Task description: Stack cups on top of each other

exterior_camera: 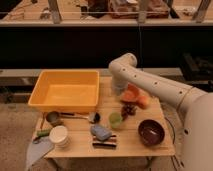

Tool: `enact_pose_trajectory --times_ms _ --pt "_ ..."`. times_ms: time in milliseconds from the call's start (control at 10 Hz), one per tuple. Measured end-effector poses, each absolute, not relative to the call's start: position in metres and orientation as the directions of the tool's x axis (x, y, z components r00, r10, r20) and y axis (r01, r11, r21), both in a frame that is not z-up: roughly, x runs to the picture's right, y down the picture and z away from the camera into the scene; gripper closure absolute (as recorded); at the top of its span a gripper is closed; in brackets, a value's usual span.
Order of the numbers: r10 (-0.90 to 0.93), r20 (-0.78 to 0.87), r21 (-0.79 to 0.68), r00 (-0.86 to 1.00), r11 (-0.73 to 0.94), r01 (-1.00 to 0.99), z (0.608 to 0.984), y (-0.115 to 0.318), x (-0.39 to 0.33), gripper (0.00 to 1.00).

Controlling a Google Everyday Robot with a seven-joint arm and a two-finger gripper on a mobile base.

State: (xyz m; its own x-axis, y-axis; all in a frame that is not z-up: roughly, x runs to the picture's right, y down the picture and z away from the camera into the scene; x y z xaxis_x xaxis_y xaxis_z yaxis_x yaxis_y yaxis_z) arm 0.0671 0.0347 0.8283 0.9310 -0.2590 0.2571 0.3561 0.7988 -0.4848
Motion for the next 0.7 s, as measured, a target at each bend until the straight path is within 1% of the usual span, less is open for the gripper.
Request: enact_pose_trajectory --times_ms 200,300,500,700 --pt "-0.237 0.282 -0.533 0.93 0.767 0.358 0.822 0.038 0.056 0.58" --pt "-0.231 0.301 -0.549 0.925 0.751 0.366 0.808 0.049 0.046 0.58" --pt "-0.215 0.314 -0.552 0.925 0.751 0.362 0.792 0.066 0.041 0.58" --pt "-0.211 0.328 -0.537 0.921 0.76 0.366 0.785 0.079 0.036 0.58"
